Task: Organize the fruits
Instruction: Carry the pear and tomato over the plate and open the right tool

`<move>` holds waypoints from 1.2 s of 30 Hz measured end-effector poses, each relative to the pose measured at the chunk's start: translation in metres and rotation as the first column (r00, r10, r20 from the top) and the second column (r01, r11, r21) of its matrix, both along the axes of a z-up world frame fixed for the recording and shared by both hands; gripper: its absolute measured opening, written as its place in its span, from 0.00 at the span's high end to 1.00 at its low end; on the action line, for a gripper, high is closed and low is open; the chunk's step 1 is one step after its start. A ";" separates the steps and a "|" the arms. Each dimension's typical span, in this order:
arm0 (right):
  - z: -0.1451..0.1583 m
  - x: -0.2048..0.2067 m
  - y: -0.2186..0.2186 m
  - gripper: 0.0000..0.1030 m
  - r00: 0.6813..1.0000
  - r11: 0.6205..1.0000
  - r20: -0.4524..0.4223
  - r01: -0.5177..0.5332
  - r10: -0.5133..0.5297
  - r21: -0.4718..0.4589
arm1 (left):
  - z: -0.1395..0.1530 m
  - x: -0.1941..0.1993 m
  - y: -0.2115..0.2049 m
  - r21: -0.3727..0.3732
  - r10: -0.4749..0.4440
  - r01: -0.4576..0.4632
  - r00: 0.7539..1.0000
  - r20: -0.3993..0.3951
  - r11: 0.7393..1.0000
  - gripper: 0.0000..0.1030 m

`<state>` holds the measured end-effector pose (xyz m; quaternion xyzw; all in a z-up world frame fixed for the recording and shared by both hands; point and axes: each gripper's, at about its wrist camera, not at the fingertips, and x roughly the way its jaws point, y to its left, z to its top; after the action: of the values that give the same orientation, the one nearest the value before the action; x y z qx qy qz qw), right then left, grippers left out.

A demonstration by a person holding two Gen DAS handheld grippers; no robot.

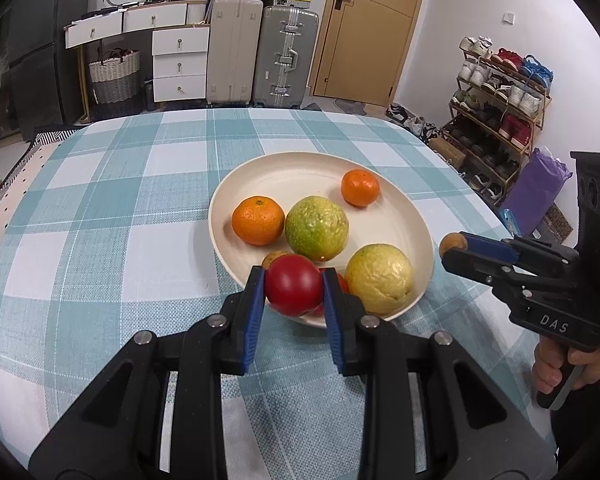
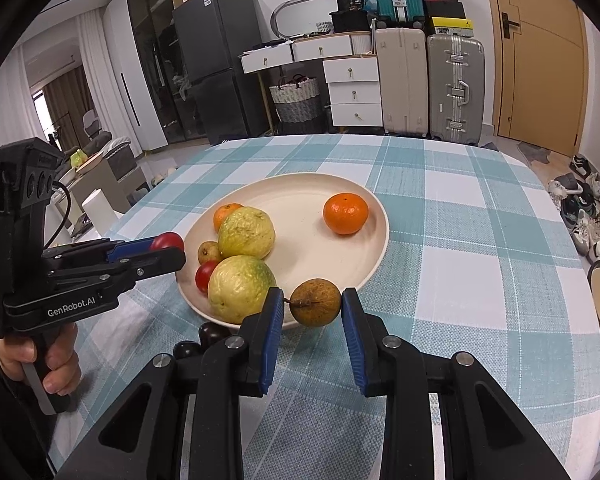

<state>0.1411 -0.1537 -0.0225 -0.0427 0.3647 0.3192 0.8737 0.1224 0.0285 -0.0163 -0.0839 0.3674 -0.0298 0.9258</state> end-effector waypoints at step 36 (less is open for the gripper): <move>-0.008 0.021 0.014 0.69 0.999 0.999 -0.007 0.044 -0.043 0.012 | -0.009 0.028 0.017 0.015 0.059 -0.059 0.998 0.003 0.998 0.75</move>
<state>0.1622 -0.1399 -0.0310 -0.0284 0.3667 0.3024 0.8794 0.1502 0.0452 -0.0254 -0.0878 0.3637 0.0003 0.9274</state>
